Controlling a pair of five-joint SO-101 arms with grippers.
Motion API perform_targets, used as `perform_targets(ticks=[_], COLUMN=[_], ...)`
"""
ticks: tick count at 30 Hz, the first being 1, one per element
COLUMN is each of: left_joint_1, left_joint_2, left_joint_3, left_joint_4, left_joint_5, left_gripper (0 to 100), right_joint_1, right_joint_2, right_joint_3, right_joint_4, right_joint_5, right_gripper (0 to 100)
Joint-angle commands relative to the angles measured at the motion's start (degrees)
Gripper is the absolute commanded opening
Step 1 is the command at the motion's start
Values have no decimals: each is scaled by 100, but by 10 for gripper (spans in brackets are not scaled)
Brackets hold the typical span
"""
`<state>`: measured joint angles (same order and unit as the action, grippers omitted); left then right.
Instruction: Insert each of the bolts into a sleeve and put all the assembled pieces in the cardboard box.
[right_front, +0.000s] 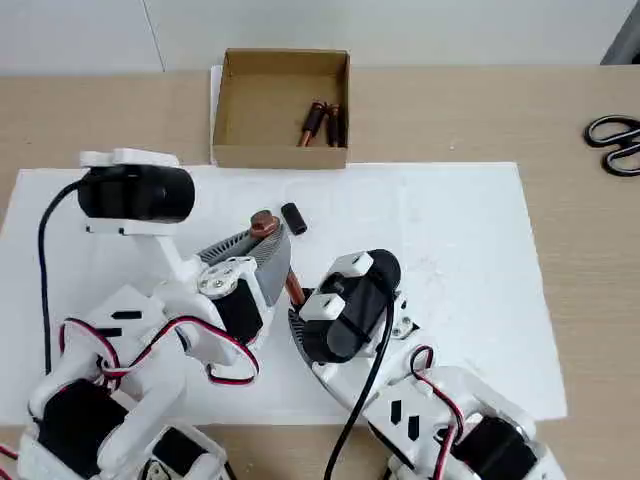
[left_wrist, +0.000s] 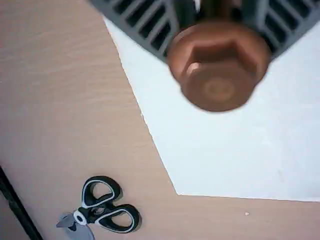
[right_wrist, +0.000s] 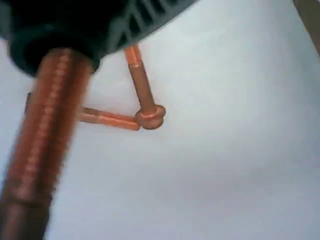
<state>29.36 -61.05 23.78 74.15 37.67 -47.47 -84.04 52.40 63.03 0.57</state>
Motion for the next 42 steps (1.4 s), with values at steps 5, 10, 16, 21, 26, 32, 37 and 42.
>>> perform_targets(ticks=[5,10,16,21,26,32,37,42], left_joint_1=[18,53,62,264,510,730,747,747], left_joint_2=[0,0,-9,-9,-9,-9,0,0], left_joint_3=[286,435,391,22,-84,-84,-48,374], left_joint_4=[-264,-343,-149,334,659,1020,1222,1415], left_joint_5=[-62,-53,-70,-255,-264,-536,-554,-738], left_gripper=[6,6,6,6,6,6,6,6], right_joint_1=[31,-75,-57,-57,-48,268,277,277], right_joint_2=[-66,-66,-48,-57,-22,-40,-57,-40], right_joint_3=[-79,-88,-176,-176,-176,-176,-185,-220], right_joint_4=[-198,-198,-198,-198,-198,-198,-198,-435], right_joint_5=[62,70,70,70,70,79,79,264], right_gripper=[4,4,4,4,4,4,4,4])
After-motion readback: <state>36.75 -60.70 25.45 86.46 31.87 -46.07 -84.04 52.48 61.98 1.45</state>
